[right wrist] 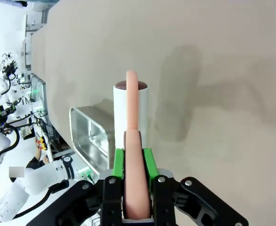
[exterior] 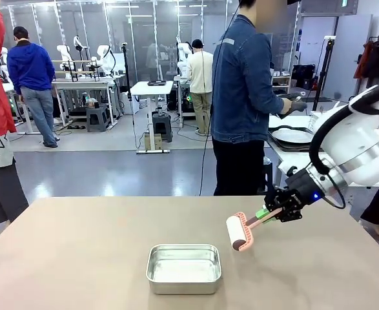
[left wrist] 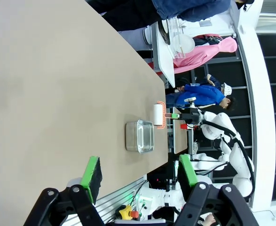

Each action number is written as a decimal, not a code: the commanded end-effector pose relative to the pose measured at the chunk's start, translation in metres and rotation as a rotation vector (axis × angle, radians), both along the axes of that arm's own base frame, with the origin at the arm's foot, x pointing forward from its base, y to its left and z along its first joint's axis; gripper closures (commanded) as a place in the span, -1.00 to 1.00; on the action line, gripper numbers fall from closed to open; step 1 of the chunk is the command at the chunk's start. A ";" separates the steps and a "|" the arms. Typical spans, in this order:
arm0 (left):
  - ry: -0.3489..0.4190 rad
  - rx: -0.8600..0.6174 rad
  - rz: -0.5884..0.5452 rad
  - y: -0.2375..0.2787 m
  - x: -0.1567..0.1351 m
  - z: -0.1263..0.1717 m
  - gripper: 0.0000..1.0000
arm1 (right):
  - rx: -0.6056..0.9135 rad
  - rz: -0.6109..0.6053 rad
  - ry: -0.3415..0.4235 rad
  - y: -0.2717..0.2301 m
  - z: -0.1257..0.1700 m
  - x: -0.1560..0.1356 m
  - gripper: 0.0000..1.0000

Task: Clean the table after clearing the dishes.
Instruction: When the right (or left) Handle tray is removed, use the right hand (or left hand) to clean the right (or left) side of the table with the Lint Roller.

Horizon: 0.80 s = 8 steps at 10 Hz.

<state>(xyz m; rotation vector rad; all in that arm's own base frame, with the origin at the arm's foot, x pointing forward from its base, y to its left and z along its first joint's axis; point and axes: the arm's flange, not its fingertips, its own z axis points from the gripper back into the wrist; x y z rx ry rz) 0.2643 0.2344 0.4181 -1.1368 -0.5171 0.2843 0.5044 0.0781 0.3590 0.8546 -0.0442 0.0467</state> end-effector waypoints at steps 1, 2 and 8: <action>0.009 0.005 -0.003 0.001 -0.004 0.004 -0.66 | 0.035 -0.031 -0.024 -0.004 -0.013 0.006 0.59; 0.009 0.005 -0.003 0.001 -0.004 0.004 -0.66 | 0.061 -0.043 -0.024 -0.004 -0.026 0.009 0.59; 0.009 0.005 -0.003 0.001 -0.004 0.004 -0.66 | -0.082 -0.123 0.091 -0.054 -0.102 0.023 0.59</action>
